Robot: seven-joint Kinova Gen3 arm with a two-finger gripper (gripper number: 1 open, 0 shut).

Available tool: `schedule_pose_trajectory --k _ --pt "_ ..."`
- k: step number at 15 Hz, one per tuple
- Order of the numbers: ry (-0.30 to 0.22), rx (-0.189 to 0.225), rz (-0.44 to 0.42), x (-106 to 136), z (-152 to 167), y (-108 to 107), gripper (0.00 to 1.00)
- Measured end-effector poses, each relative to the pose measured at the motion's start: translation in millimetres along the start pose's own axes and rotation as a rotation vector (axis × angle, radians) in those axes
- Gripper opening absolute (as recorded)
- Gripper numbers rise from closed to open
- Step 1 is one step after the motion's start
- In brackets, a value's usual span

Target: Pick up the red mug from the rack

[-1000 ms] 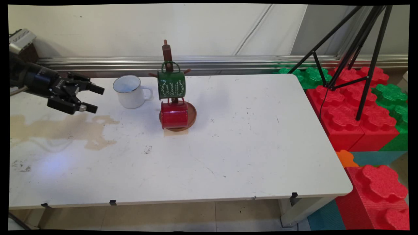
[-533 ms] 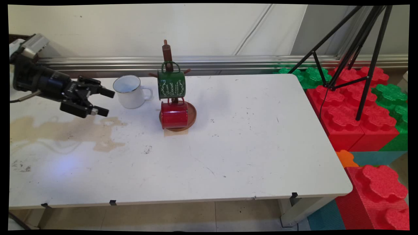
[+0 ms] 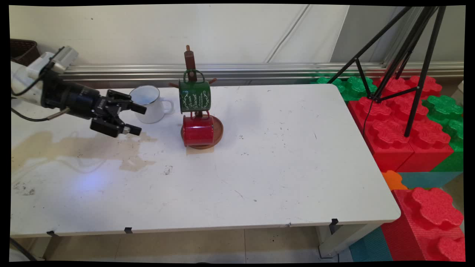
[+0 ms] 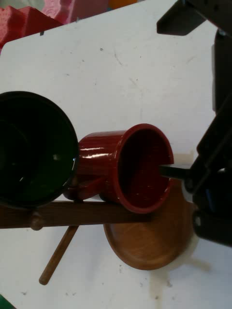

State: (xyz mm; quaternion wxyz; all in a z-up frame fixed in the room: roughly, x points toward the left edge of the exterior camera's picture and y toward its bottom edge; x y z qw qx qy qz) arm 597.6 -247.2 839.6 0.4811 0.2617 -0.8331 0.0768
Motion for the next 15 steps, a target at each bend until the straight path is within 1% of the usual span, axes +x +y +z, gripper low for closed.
schedule_pose_trajectory --k 4,15 --pt "0.002 -0.003 0.031 -7 20 -9 1.0" --pt "0.001 -0.018 0.045 -23 68 -23 1.0"
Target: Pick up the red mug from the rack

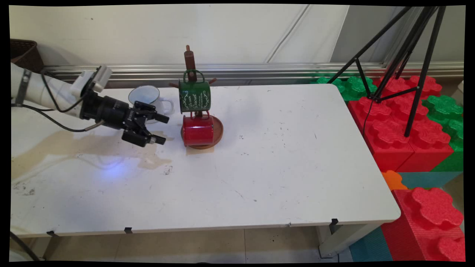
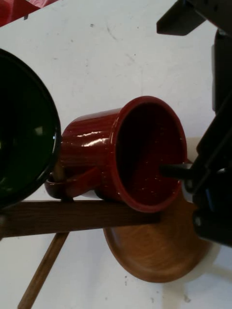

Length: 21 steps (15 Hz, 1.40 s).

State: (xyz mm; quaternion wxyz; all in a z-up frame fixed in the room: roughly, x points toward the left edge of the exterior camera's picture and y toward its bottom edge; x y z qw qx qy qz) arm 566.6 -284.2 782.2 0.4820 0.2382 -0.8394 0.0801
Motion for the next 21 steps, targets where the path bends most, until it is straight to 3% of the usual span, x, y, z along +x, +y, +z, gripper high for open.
schedule_pose_trajectory --k 8,21 --pt "0.007 -0.023 -0.004 -9 25 -4 1.0" --pt "0.1 -0.021 -0.096 -6 67 -9 1.0"
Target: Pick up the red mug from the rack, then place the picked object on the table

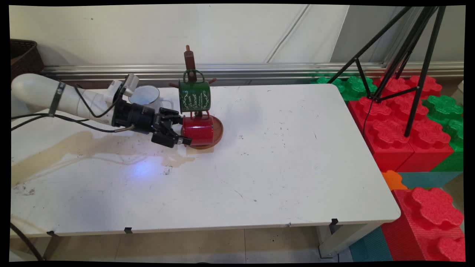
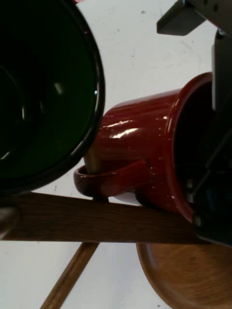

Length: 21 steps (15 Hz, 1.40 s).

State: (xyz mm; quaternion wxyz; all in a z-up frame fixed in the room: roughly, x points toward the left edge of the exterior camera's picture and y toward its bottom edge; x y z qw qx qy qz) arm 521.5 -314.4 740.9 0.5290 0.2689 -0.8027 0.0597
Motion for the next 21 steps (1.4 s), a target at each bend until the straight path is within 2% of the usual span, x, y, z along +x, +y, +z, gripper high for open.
schedule_pose_trajectory --k 5,13,14,21 --pt "0.013 0.009 -0.021 -4 14 -3 1.0" --pt "0.013 0.012 -0.034 -10 19 -6 1.0" --pt "0.015 0.012 -0.035 -10 19 -5 0.0" --pt "0.019 -0.004 -0.039 -10 17 -3 0.0"
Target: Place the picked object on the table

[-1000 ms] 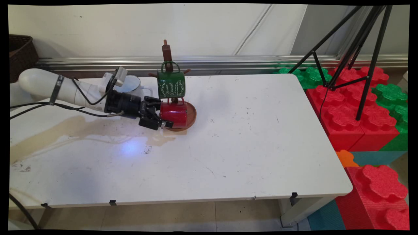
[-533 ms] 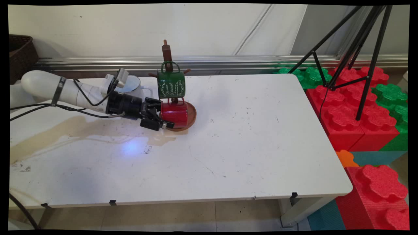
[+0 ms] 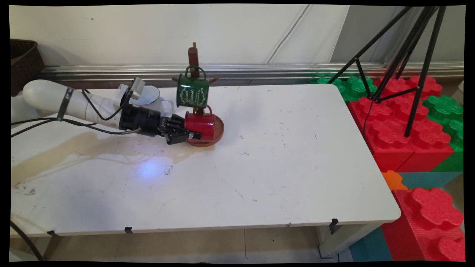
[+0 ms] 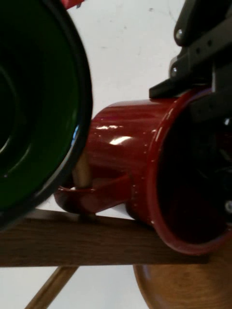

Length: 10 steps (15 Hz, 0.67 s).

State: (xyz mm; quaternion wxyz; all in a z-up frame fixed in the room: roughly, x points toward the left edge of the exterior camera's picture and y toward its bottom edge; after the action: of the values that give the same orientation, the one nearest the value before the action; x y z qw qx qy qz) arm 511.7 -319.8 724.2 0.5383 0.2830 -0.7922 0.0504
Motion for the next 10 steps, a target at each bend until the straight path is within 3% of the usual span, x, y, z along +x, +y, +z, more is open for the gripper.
schedule_pose_trajectory --k 10 --pt "0.011 -0.031 -0.01 5.1 -4.7 5.9 0.0"
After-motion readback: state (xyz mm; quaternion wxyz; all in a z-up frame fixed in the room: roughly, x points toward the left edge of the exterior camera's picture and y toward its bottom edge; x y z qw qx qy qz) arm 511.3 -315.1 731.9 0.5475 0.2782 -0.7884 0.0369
